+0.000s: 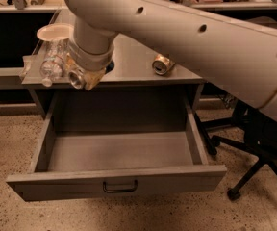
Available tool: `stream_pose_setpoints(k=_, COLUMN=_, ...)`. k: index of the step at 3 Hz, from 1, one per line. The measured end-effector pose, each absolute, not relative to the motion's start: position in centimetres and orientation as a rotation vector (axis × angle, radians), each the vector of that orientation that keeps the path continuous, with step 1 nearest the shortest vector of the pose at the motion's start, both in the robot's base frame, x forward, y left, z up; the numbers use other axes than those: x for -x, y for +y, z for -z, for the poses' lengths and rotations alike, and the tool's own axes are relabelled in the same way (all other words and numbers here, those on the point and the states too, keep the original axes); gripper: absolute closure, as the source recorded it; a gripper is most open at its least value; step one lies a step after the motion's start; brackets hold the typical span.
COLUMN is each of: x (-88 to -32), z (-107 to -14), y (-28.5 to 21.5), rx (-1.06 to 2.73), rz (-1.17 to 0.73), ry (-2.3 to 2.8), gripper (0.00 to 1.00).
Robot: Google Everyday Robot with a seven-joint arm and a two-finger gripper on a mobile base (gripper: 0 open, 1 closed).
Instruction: Place redbull can into top drawer
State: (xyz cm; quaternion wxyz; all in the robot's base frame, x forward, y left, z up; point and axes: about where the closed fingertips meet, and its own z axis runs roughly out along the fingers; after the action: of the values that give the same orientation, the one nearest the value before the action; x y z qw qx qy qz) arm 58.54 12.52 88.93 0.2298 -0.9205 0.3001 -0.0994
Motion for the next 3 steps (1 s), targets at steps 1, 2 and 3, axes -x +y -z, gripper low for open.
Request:
stream_pose_setpoints(k=1, x=-56.8, z=-85.8, y=12.7, rx=2.537, rz=0.226, ry=0.930, gripper=1.00)
stream_pose_setpoints(k=2, x=-56.8, z=-85.8, y=12.7, rx=2.538, rz=0.226, ry=0.930, gripper=1.00)
stream_pose_setpoints(k=3, x=-56.6, z=-84.1, y=11.5, rx=2.518, rz=0.083, ry=1.031, gripper=1.00)
